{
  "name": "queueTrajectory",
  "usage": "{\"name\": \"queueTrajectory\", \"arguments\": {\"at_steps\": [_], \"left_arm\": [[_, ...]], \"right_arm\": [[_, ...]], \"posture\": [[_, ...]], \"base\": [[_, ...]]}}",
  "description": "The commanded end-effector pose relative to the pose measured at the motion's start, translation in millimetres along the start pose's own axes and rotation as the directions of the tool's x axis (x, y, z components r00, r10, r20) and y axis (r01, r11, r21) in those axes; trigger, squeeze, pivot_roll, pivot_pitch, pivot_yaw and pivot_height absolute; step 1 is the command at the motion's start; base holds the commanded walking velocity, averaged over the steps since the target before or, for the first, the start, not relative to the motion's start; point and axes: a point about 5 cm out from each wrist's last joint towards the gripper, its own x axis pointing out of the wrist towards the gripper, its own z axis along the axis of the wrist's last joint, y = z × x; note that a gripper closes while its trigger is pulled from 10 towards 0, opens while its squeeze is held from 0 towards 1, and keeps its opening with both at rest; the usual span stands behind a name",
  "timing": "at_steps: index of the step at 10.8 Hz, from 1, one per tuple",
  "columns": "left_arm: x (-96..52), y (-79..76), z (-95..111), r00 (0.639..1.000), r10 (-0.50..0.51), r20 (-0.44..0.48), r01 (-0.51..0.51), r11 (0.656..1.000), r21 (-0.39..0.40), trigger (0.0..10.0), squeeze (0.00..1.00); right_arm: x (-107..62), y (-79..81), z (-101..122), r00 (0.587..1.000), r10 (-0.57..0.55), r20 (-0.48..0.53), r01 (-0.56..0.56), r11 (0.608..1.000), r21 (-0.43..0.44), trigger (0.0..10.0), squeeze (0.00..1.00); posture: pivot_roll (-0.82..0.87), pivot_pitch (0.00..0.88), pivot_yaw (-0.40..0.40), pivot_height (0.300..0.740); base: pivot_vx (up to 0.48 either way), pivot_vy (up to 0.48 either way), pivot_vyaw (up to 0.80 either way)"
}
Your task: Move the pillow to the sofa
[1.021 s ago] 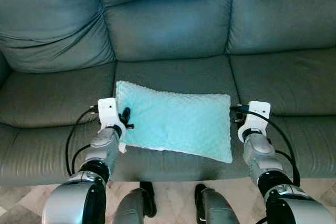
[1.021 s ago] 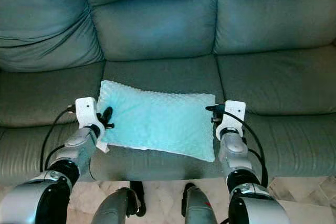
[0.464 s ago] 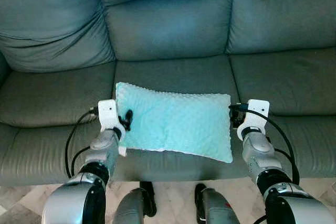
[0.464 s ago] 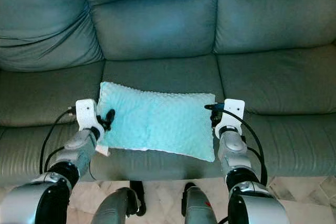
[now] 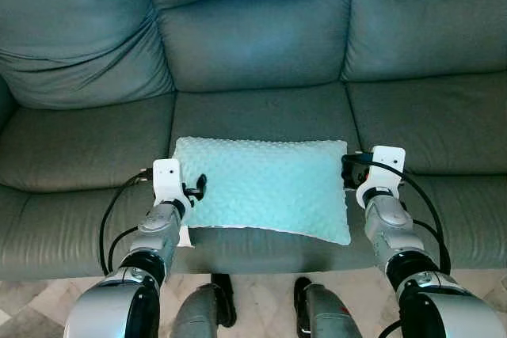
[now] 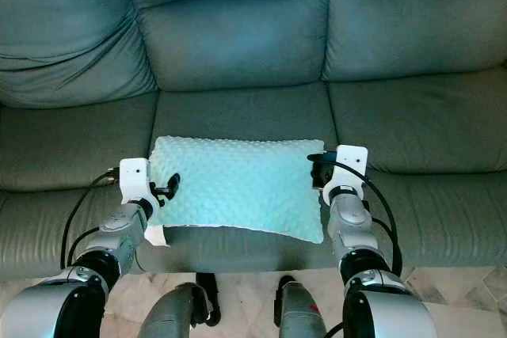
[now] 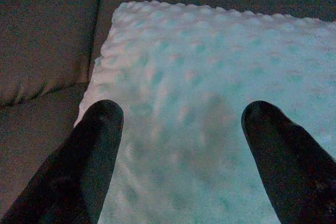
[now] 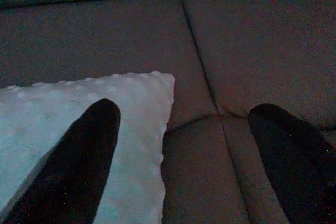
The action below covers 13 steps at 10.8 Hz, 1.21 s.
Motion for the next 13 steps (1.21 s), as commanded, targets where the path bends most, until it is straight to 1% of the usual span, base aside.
{"name": "queueTrajectory", "arguments": {"at_steps": [1, 3, 4, 5, 6, 7, 8, 9, 10, 11, 13], "left_arm": [[-5.6, 12.1, -13.2, 0.999, 0.019, -0.041, -0.018, 1.000, 0.023, 10.0, 1.00], [-6.3, 24.2, -6.6, 0.999, 0.030, -0.019, -0.029, 0.999, 0.036, 10.0, 1.00], [-7.4, 32.9, -3.4, 0.999, 0.048, -0.008, -0.047, 0.997, 0.055, 10.0, 1.00], [-8.3, 39.6, 1.3, 0.999, 0.047, 0.014, -0.048, 0.998, 0.049, 10.0, 1.00], [-9.9, 47.0, 3.7, 0.998, 0.060, 0.023, -0.061, 0.997, 0.048, 10.0, 1.00], [-11.1, 50.3, 7.5, 0.995, 0.074, 0.060, -0.077, 0.995, 0.058, 10.0, 1.00], [-10.7, 49.2, 11.1, 0.996, 0.055, 0.076, -0.060, 0.996, 0.065, 10.0, 0.93], [-13.6, 51.2, 5.3, 0.997, 0.050, 0.064, -0.054, 0.997, 0.054, 10.0, 0.00], [-15.4, 52.9, 0.3, 0.998, 0.052, 0.046, -0.055, 0.997, 0.054, 10.0, 0.00], [-18.1, 53.0, -8.6, 1.000, 0.028, 0.008, -0.028, 0.997, 0.069, 10.0, 0.00], [-22.1, 53.4, -19.8, 0.999, -0.006, -0.041, 0.010, 0.996, 0.090, 10.0, 0.00]], "right_arm": [[-4.4, 2.5, -11.3, 0.999, 0.017, -0.035, -0.016, 1.000, 0.017, 10.0, 1.00], [-7.0, 7.0, -15.7, 0.996, 0.076, -0.044, -0.074, 0.996, 0.049, 10.0, 1.00], [-8.0, 10.5, -16.7, 0.992, 0.117, -0.045, -0.113, 0.990, 0.083, 10.0, 1.00], [-8.0, 12.7, -17.1, 0.990, 0.134, -0.053, -0.128, 0.986, 0.109, 10.0, 1.00], [-8.6, 14.3, -20.4, 0.987, 0.139, -0.083, -0.128, 0.983, 0.134, 10.0, 1.00], [-9.7, 15.8, -22.1, 0.985, 0.148, -0.089, -0.131, 0.976, 0.172, 10.0, 1.00], [-9.2, 15.3, -23.1, 0.983, 0.147, -0.108, -0.123, 0.972, 0.198, 10.0, 0.79], [-11.1, 18.4, -29.4, 0.974, 0.162, -0.159, -0.103, 0.940, 0.324, 10.0, 0.00], [-12.7, 22.2, -32.4, 0.966, 0.186, -0.179, -0.106, 0.917, 0.385, 10.0, 0.00], [-17.1, 23.5, -40.4, 0.955, 0.199, -0.220, -0.089, 0.900, 0.427, 10.0, 0.00], [-26.7, 21.8, -56.2, 0.928, 0.229, -0.294, -0.057, 0.866, 0.497, 10.0, 0.00]], "posture": [[-0.14, 0.277, 0.110, 0.740], [-0.14, 0.223, 0.113, 0.740], [-0.13, 0.197, 0.114, 0.740], [-0.13, 0.164, 0.112, 0.740], [-0.12, 0.139, 0.107, 0.740], [-0.11, 0.127, 0.108, 0.740], [-0.10, 0.119, 0.111, 0.740], [-0.10, 0.104, 0.115, 0.740], [-0.09, 0.099, 0.116, 0.740], [-0.09, 0.100, 0.116, 0.740], [-0.09, 0.111, 0.115, 0.740]], "base": [[0.000, 0.000, 0.00], [0.000, 0.000, 0.00], [0.000, 0.000, 0.00], [0.000, 0.000, 0.00], [0.000, 0.000, 0.00], [0.000, 0.000, 0.00], [0.000, 0.000, 0.00], [0.000, 0.000, 0.00], [0.000, 0.000, 0.00], [0.000, 0.000, 0.00], [0.000, 0.000, 0.00]]}}
